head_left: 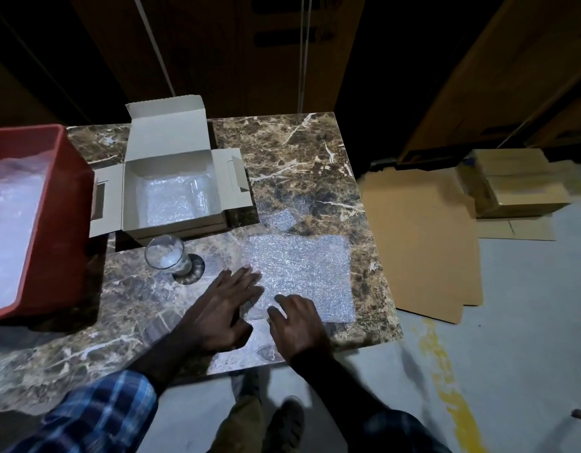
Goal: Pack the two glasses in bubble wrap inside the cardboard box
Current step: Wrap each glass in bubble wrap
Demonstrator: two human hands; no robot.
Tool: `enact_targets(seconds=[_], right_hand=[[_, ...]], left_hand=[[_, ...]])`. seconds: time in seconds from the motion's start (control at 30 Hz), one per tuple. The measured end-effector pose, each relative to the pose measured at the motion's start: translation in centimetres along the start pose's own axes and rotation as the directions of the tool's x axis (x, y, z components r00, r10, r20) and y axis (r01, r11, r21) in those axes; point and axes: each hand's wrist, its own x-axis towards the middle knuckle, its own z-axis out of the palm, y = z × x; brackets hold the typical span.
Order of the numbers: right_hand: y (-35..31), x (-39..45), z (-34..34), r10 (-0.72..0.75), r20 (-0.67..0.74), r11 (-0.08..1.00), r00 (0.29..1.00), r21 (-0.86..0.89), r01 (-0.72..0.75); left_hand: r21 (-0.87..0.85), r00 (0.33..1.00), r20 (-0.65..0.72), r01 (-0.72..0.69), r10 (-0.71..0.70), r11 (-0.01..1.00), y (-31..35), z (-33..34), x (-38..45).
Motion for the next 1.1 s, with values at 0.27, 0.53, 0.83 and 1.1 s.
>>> enact_targets(seconds=[0.27, 0.53, 0.83, 1.1], right_hand=[[1.3, -0.5, -1.5, -0.068, -0.074, 0.991, 0.995, 0.109, 0.076], [-1.0, 0.4, -2.0, -0.008, 0.019, 1.0, 1.0, -0.013, 0.009], [0.3, -0.7, -3.2, -0.073, 0.035, 0.946, 0.997, 0.318, 0.058], [0.6, 0.4, -3.9, -0.182, -0.078, 0.96, 0.98, 0.201, 0.194]], left_hand=[[0.143, 0.993, -0.068, -0.083, 0.094, 0.986, 0.7, 1.3, -0.4], [0.064, 0.949, -0.294, -0.096, 0.111, 0.993, 1.9, 0.5, -0.8], [0.154, 0.999, -0.016, -0.026, 0.029, 0.988, 1.3, -0.1, 0.5], [0.178, 0.992, -0.114, -0.025, 0.046, 0.984, 0.6, -2.0, -0.5]])
